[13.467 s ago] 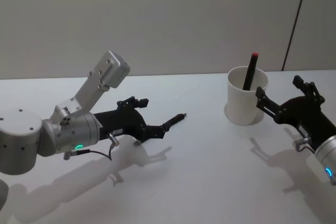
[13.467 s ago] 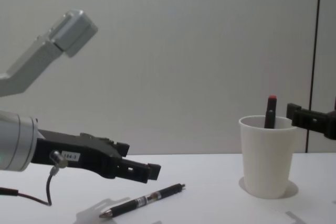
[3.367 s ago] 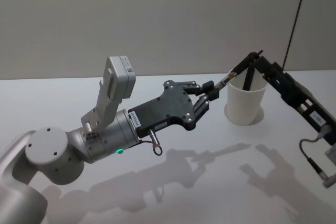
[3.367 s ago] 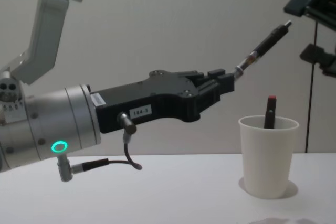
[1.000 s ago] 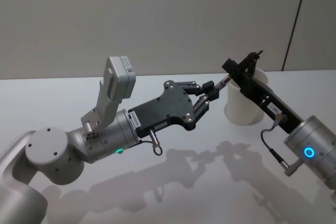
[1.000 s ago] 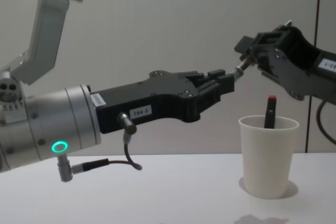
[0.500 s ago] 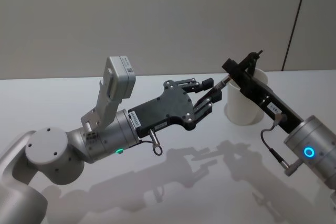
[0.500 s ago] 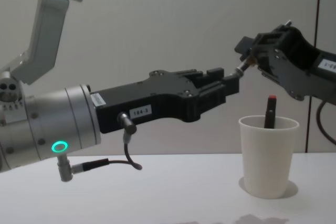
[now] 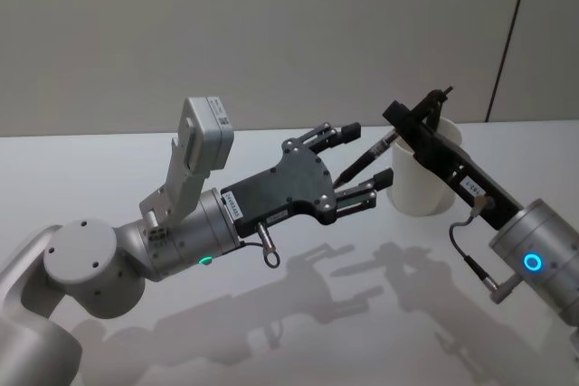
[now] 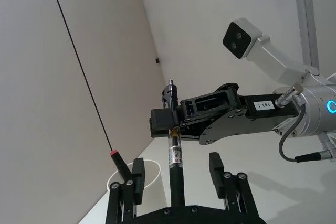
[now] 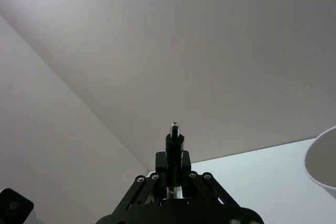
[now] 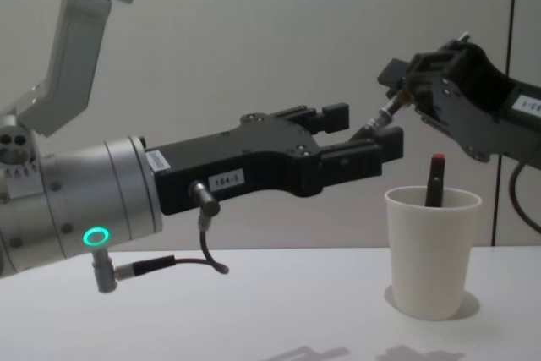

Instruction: Place the pen into the pen holder.

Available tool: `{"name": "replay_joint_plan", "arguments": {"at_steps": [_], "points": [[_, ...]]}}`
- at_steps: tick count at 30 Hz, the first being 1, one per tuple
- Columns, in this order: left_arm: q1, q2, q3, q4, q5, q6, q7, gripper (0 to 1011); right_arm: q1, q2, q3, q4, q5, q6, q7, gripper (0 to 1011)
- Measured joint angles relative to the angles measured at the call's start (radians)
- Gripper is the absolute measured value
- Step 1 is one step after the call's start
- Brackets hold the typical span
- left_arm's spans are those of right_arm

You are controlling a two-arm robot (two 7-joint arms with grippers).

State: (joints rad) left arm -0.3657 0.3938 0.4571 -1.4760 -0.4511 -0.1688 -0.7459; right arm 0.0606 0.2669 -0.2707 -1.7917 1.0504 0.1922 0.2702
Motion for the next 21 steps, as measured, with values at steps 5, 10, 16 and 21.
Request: {"name": "replay_joint_plan", "arguments": {"at_steps": [5,10,16,21], "points": [[0.000,0.000,0.000,0.000,0.000,0.000,0.000,877,0.000,0.000,0.000,0.000,0.000,0.000,0.000,131],[0.000,0.000,0.000,0.000,0.000,0.000,0.000,1000,0.000,0.001,0.000,0.000,0.000,-0.001,0.001,131],[0.000,0.000,0.000,0.000,0.000,0.000,0.000,1001,0.002,0.005,0.000,0.000,-0.008,-0.011,0.008,132],[0.000,0.000,0.000,0.000,0.000,0.000,0.000,1001,0.005,0.016,0.003,-0.001,-0.042,-0.028,0.018,131]]}}
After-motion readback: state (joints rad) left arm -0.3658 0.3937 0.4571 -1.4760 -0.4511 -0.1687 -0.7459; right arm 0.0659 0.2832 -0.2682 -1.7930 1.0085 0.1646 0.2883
